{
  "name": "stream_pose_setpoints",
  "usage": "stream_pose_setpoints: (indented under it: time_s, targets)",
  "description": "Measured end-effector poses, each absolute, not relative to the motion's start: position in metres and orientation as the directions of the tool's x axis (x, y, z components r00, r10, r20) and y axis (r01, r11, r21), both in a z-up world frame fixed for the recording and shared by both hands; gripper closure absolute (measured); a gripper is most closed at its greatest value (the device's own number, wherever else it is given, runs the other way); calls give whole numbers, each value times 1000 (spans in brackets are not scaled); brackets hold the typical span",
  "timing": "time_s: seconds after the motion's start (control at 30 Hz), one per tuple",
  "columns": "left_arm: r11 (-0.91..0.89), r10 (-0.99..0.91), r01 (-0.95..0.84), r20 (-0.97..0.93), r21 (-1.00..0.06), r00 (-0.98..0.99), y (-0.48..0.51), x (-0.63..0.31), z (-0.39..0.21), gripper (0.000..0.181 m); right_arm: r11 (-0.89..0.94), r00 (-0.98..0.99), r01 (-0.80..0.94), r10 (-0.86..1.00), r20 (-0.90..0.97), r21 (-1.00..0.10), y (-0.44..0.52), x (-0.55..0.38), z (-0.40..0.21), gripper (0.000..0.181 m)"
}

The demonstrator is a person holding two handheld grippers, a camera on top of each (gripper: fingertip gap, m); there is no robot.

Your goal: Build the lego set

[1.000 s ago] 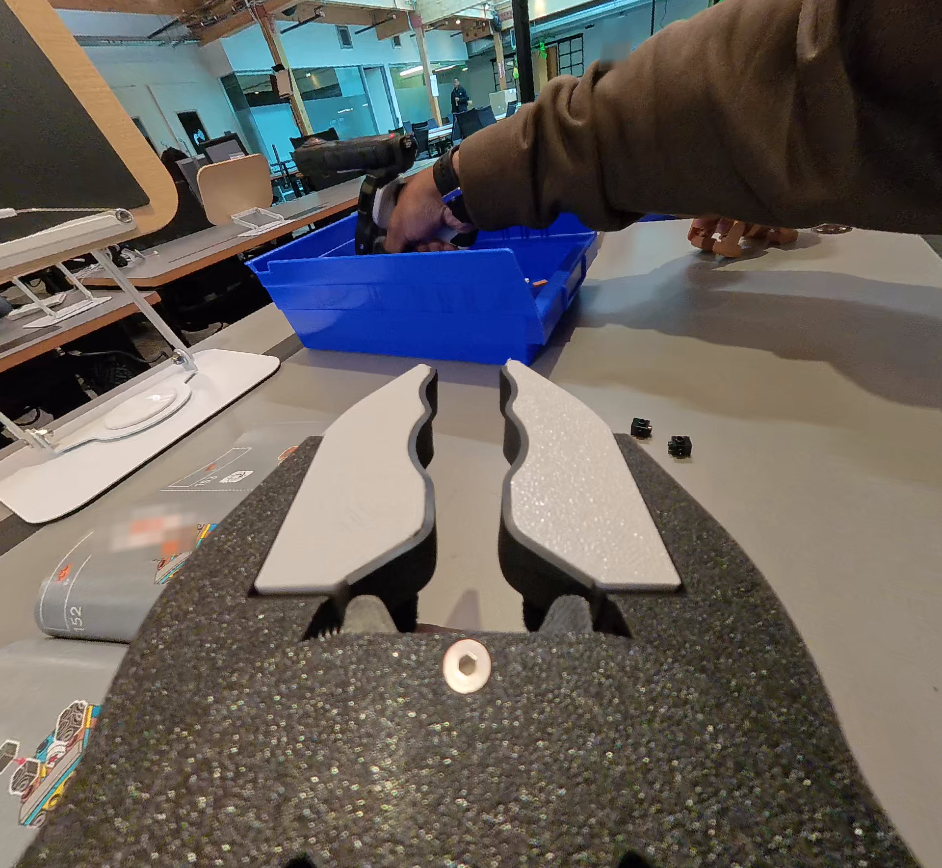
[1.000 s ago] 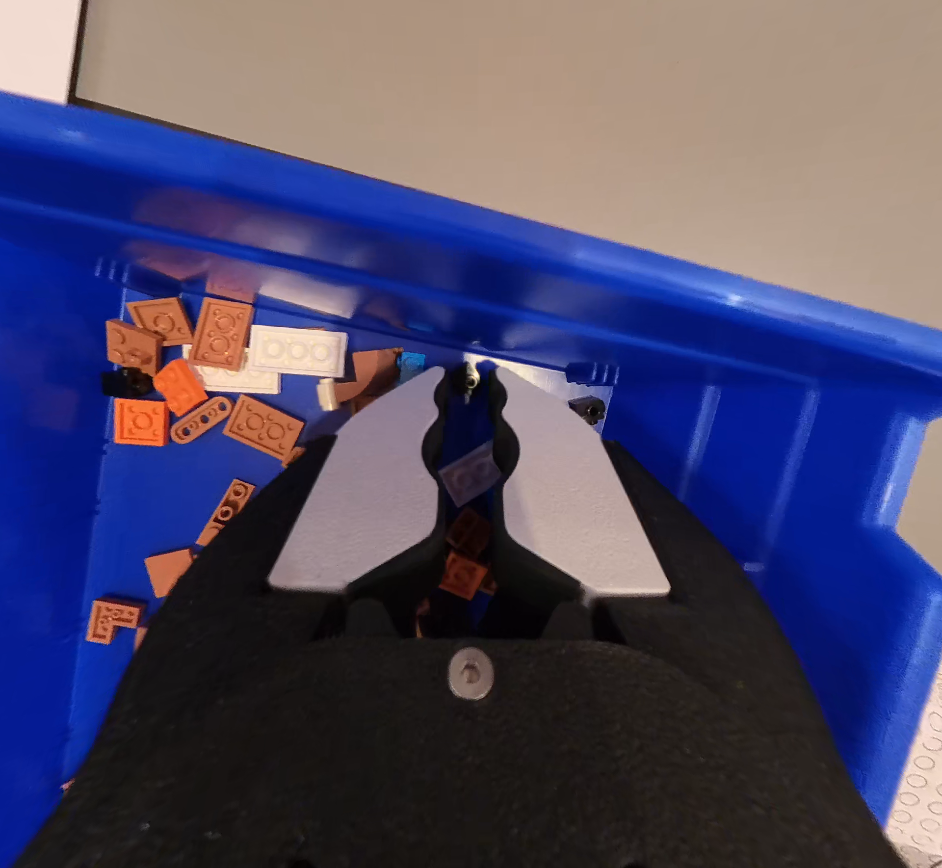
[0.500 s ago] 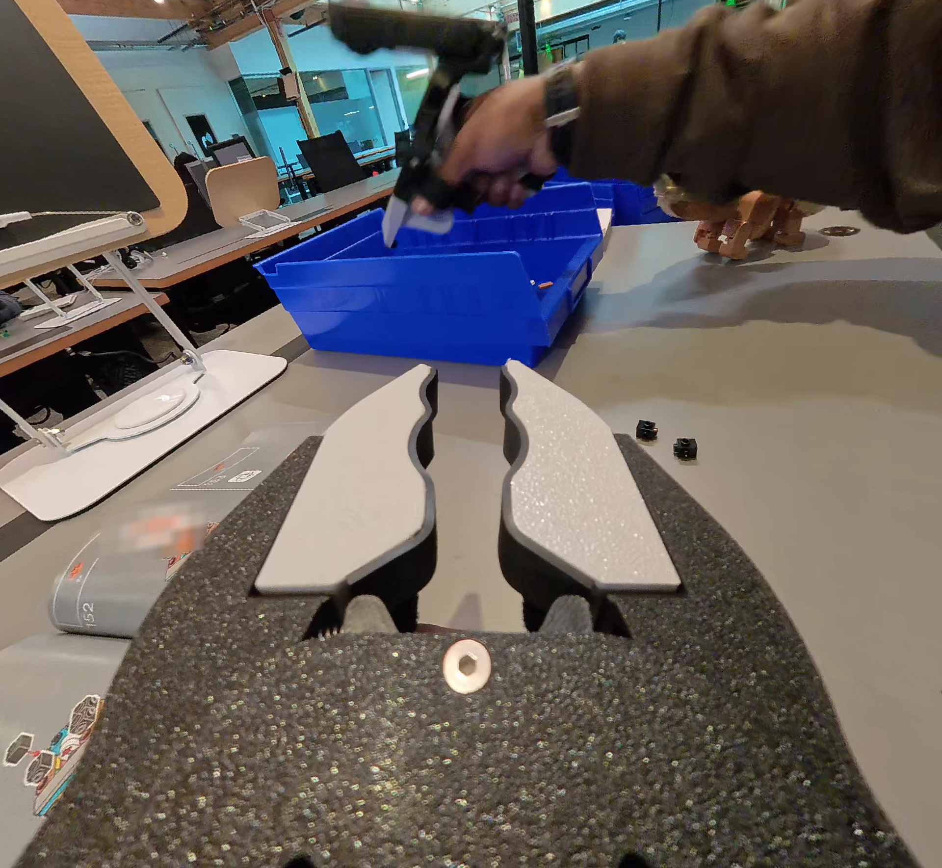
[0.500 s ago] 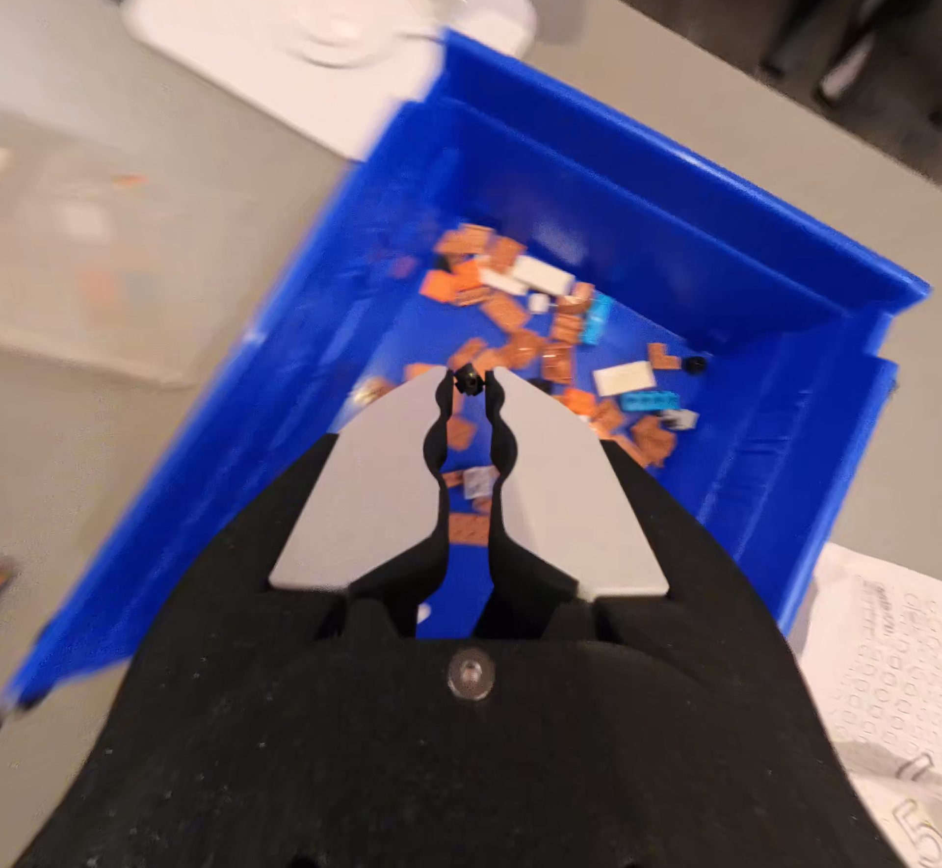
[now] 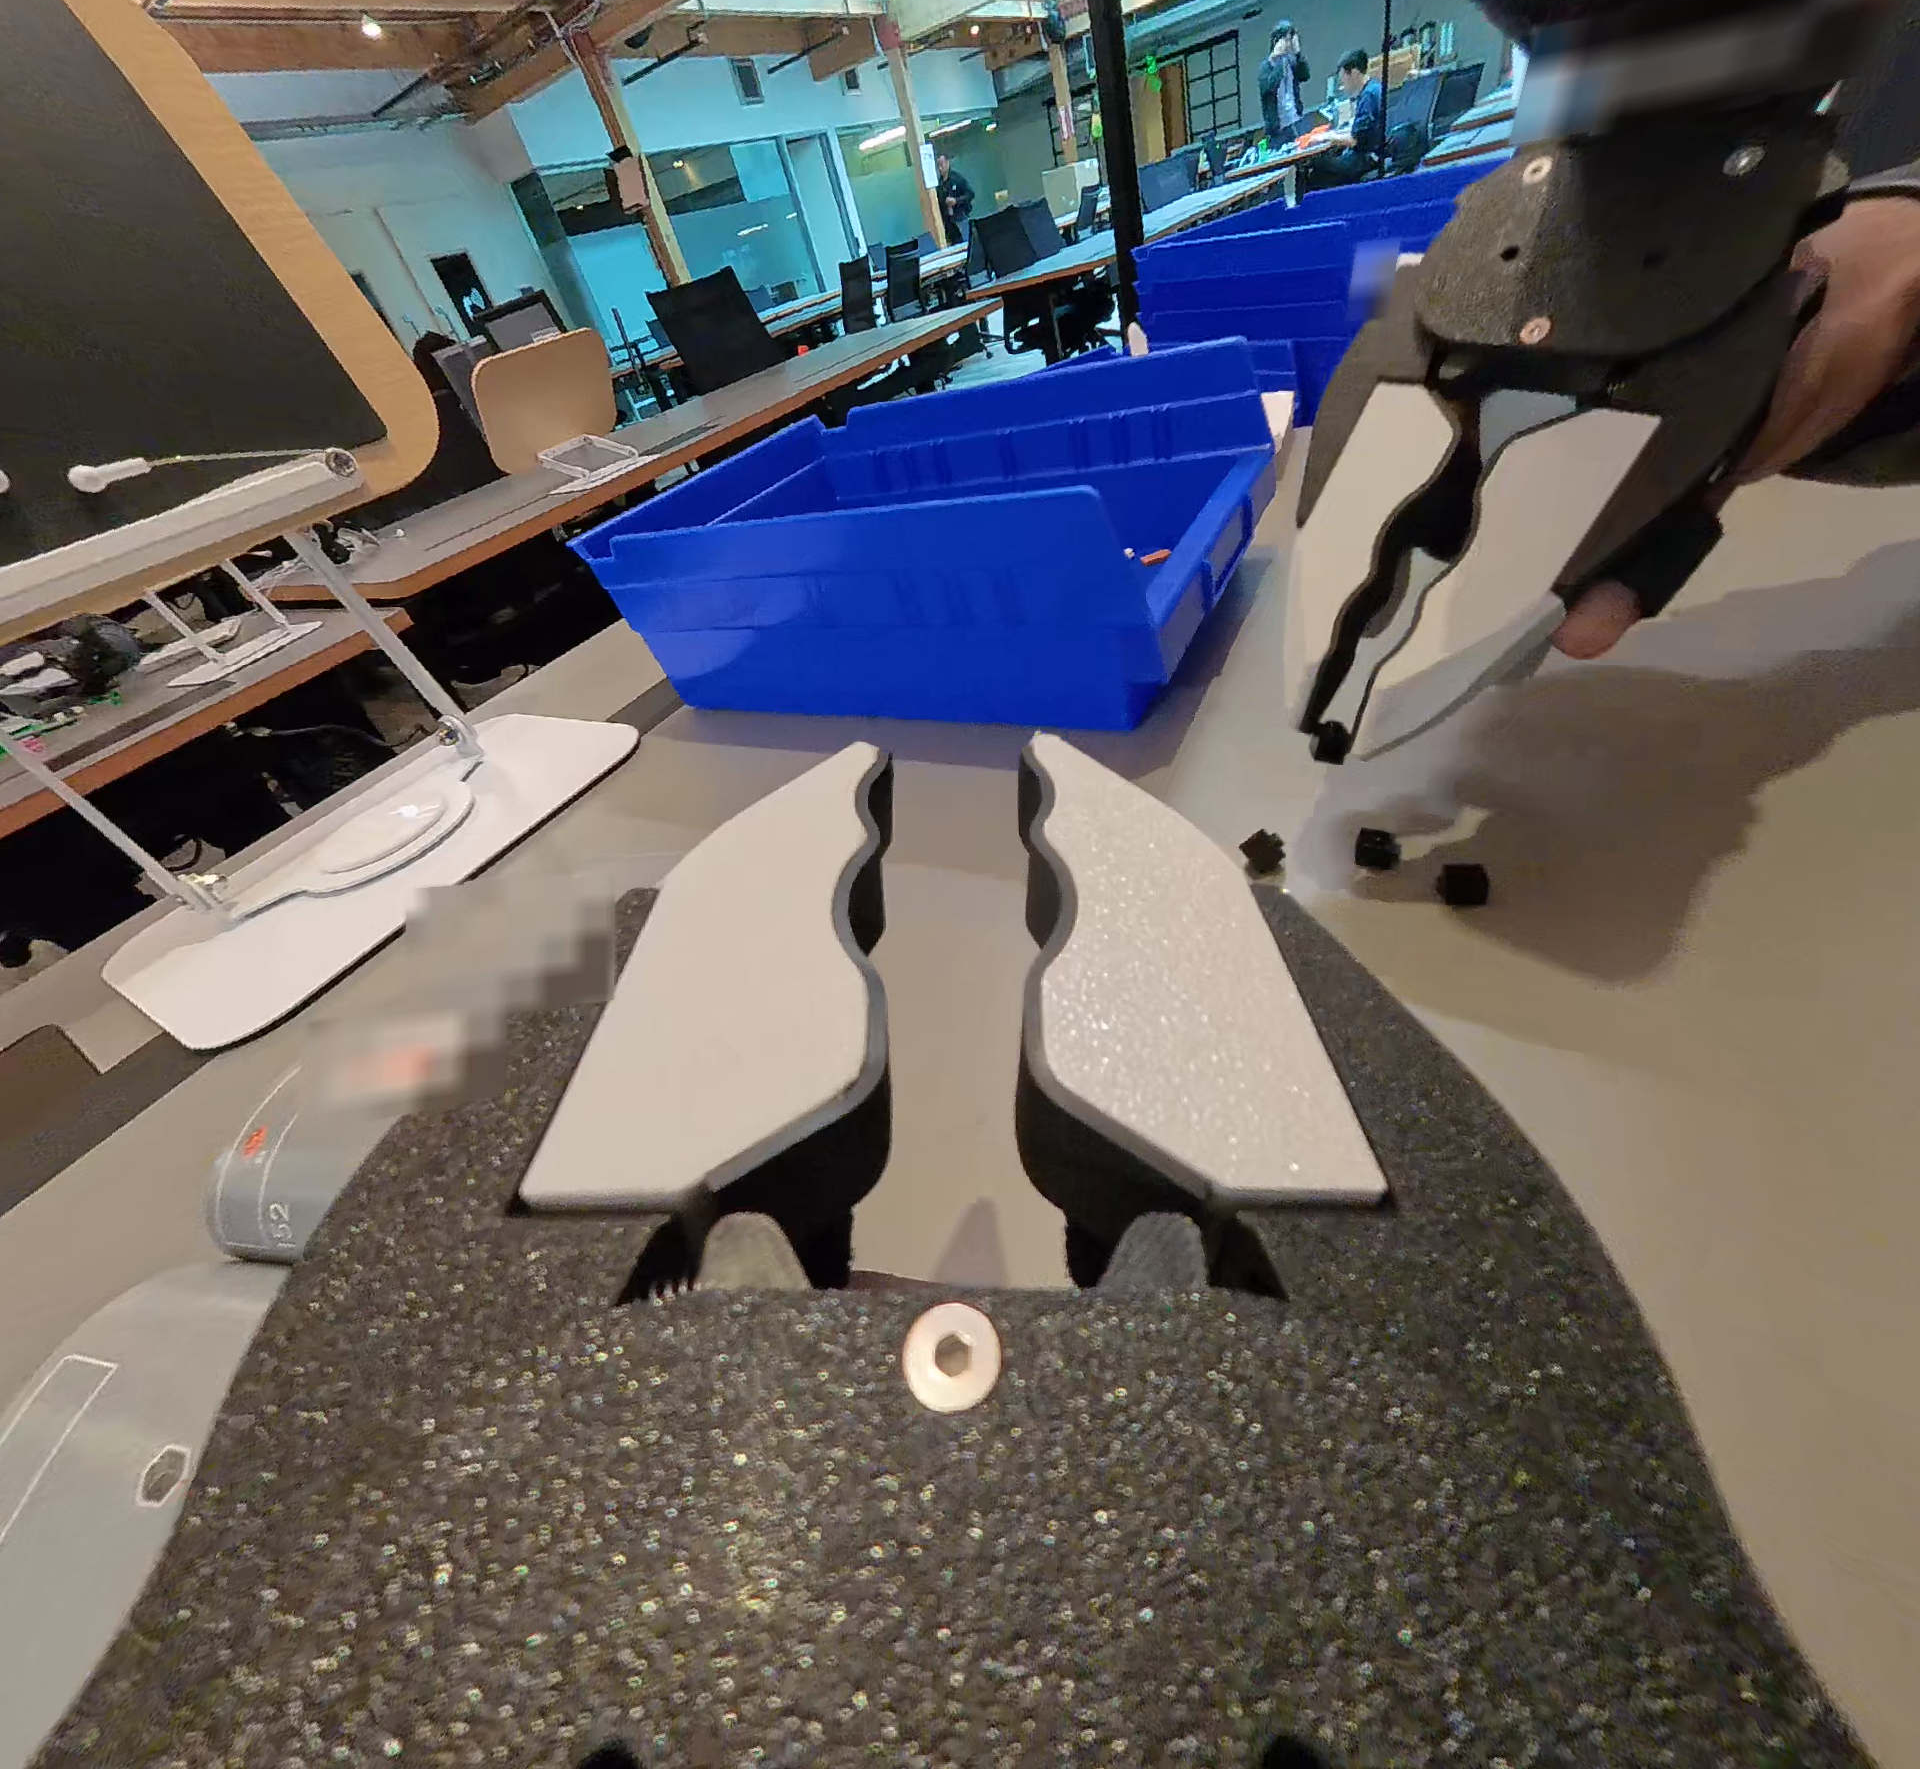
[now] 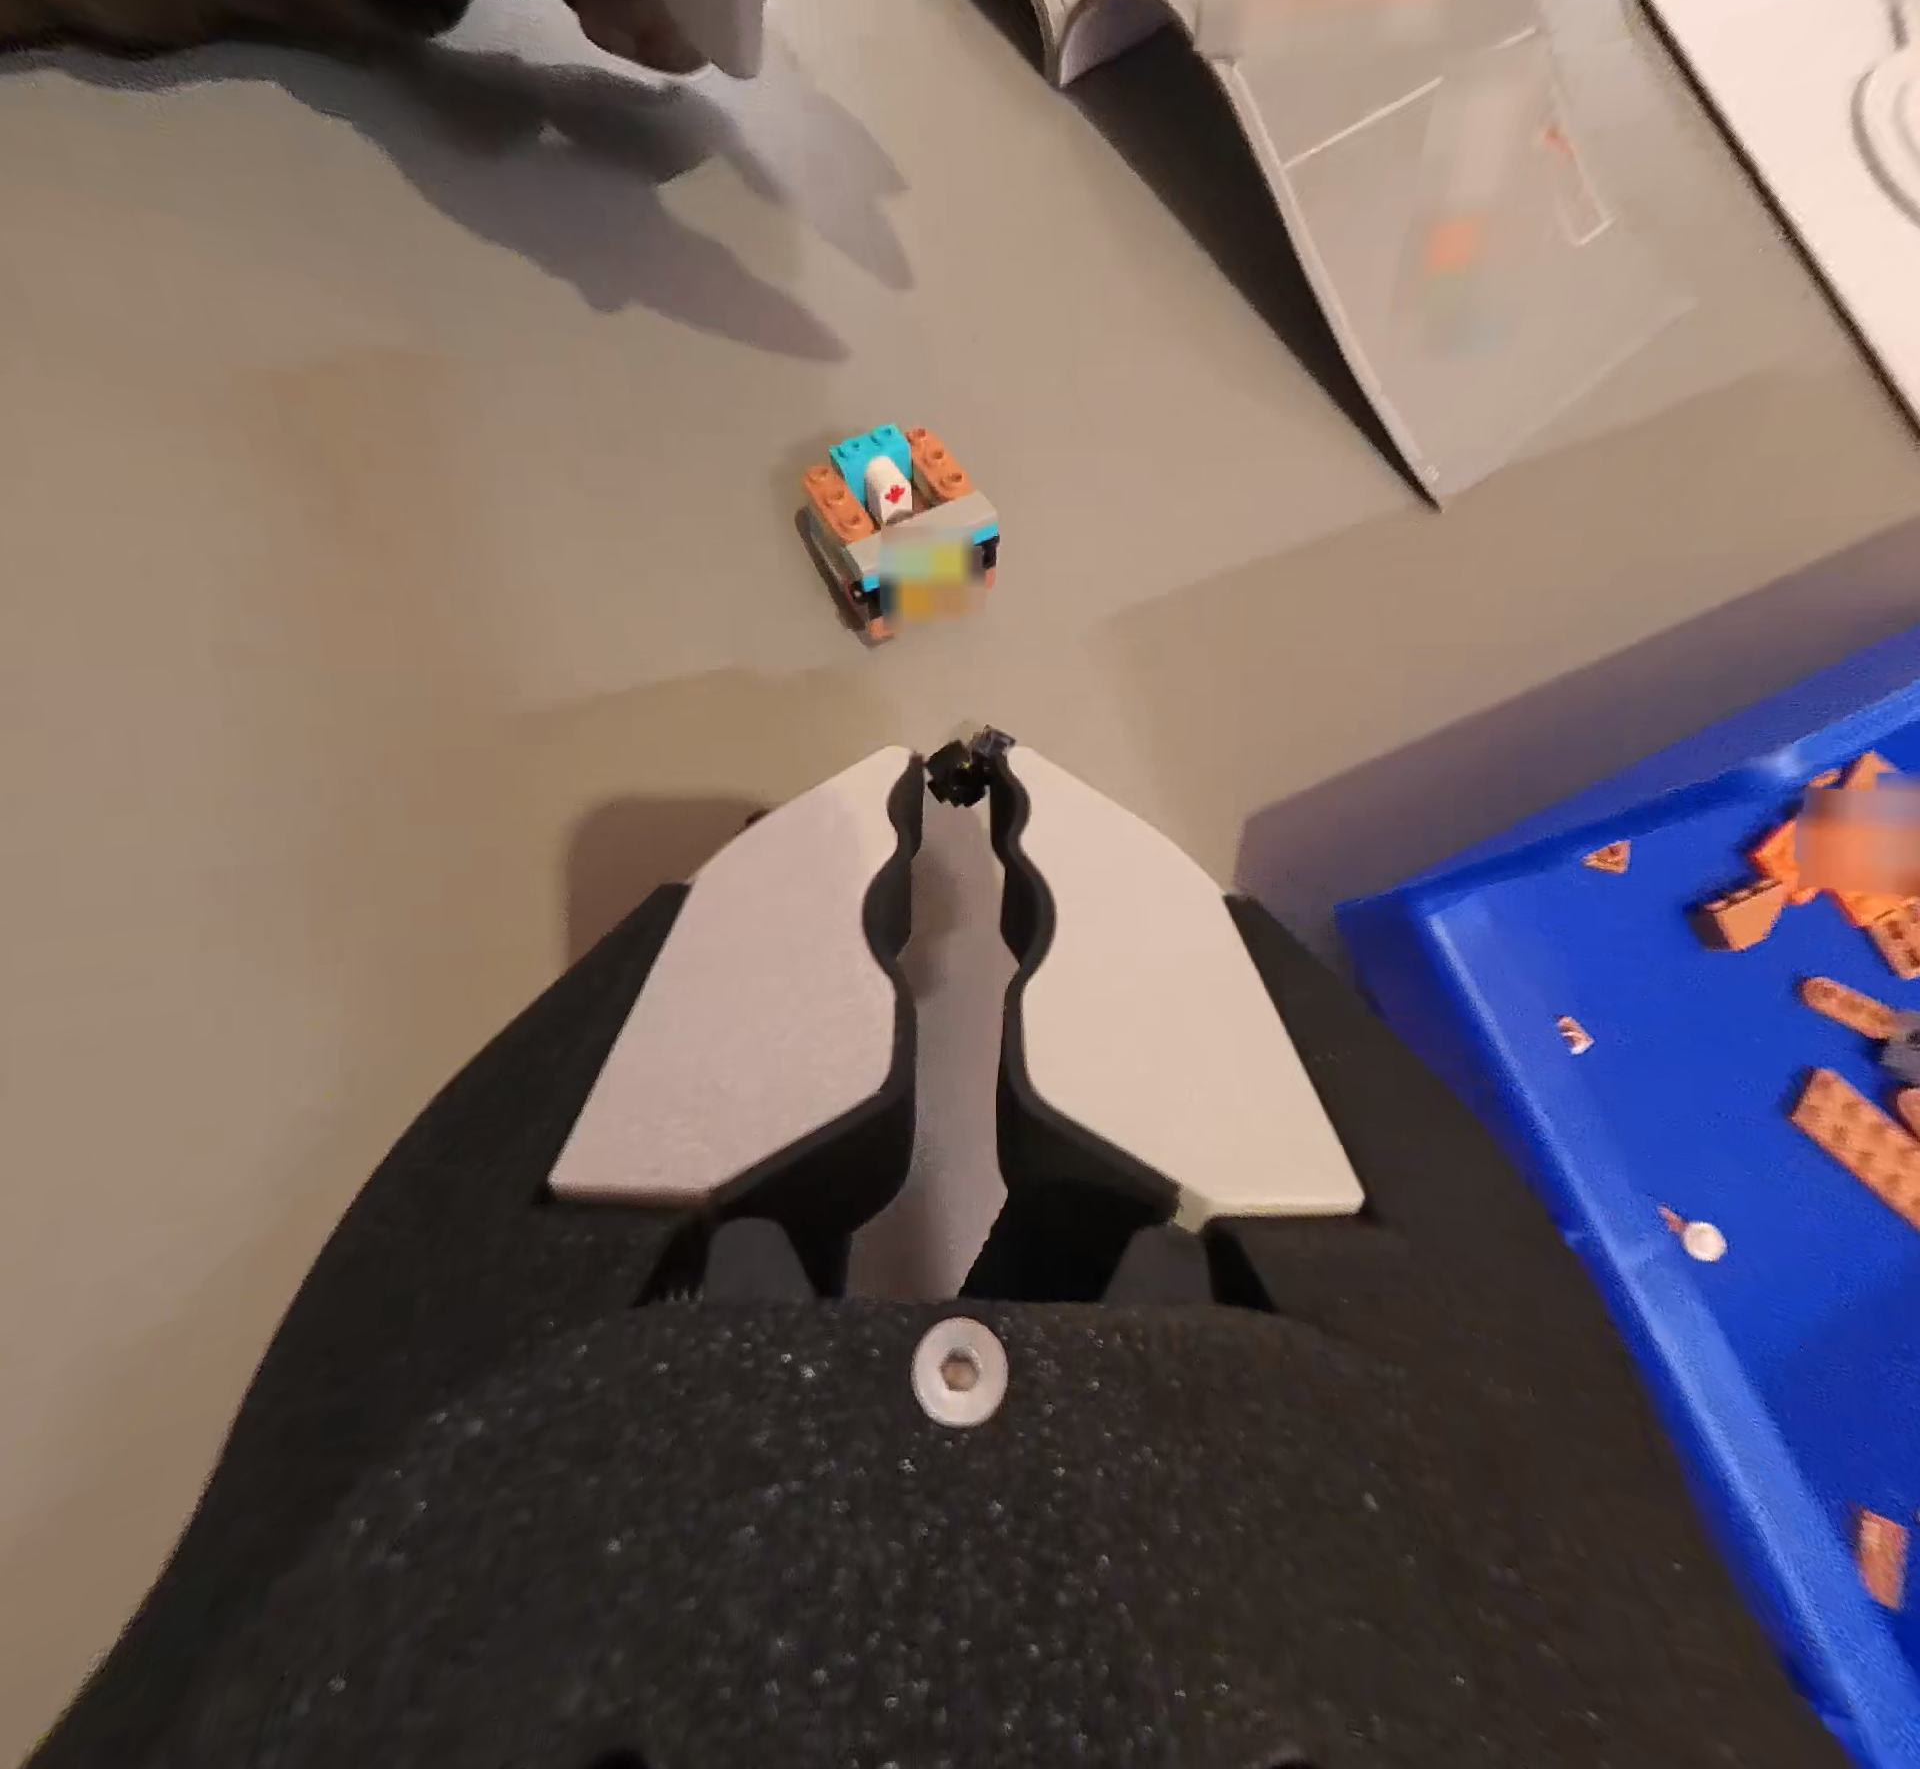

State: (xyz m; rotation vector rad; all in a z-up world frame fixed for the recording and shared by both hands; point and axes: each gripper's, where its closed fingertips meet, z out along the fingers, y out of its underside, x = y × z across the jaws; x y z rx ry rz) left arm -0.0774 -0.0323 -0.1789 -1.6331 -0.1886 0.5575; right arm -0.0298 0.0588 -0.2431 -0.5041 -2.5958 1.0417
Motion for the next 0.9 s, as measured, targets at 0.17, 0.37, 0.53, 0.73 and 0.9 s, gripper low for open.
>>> stream_pose_setpoints:
  time_s: [0.17,0.37,0.53,0.73,0.9]
  targets:
    - [-191,432,-196,-262,-962,863,-35,-83,-187,159,634,-887,280,458,58,-721,64,-34,-262,169]
    - [-275,371,-186,-283,-943,884,-31,-80,-204,158,618,-888,295,460,30,-728,68,-35,-267,169]
    - [-328,273,-186,-282,-926,920,-24,-67,-217,157,600,-887,295,462,21,-744,71,-36,-266,164]
    - [-406,123,-184,-253,-895,960,-16,-43,-234,150,545,-898,251,439,17,-800,73,-36,-253,155]
    - [-490,87,-170,-241,-855,967,-12,-42,-248,139,509,-921,172,388,46,-844,69,-35,-244,144]
